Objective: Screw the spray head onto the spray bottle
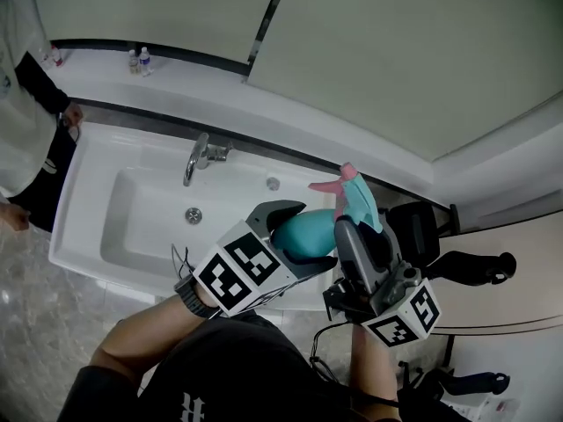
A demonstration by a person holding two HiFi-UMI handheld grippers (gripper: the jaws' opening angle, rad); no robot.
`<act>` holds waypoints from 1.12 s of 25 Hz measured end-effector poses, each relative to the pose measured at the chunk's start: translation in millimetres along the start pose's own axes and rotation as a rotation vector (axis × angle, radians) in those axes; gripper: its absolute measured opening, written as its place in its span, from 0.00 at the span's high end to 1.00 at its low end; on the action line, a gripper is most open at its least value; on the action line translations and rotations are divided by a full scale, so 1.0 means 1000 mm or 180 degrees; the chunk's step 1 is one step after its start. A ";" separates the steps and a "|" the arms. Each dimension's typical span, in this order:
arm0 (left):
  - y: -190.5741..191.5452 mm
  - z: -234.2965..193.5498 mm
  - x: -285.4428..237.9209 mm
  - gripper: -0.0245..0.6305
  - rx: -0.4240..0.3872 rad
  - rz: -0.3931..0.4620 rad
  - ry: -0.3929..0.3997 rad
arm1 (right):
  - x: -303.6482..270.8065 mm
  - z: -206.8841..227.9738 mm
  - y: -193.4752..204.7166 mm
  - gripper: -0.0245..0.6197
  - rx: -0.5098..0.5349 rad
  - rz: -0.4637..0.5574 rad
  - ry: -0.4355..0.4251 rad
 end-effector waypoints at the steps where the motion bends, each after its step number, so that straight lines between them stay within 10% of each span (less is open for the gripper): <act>1: 0.000 0.000 -0.001 0.32 -0.0023 -0.0018 -0.0075 | 0.001 0.000 0.001 0.76 0.0040 -0.0005 0.0108; 16: 0.001 -0.015 0.000 0.32 -0.0048 0.0082 -0.0182 | 0.011 -0.028 0.006 0.75 0.0949 -0.0354 0.0420; 22: -0.004 -0.010 0.007 0.32 -0.0069 0.0195 0.0083 | 0.033 -0.017 -0.032 0.75 0.0568 0.0131 0.0189; 25: -0.011 -0.002 0.013 0.32 -0.0072 0.0239 0.0429 | 0.046 0.024 -0.058 0.72 0.0085 0.0217 -0.0161; 28: -0.014 0.006 0.017 0.32 -0.0093 0.0233 0.0837 | 0.030 0.038 -0.054 0.58 -0.0394 -0.0214 -0.1107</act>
Point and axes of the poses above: the fingertips, and each gripper's own axes: x backward along the fingers, z to its right, y out of its underside, the point moved 6 cm from there along x, backward along the fingers, and after that the axes turned 9 degrees about y, right-handed, at the moved point
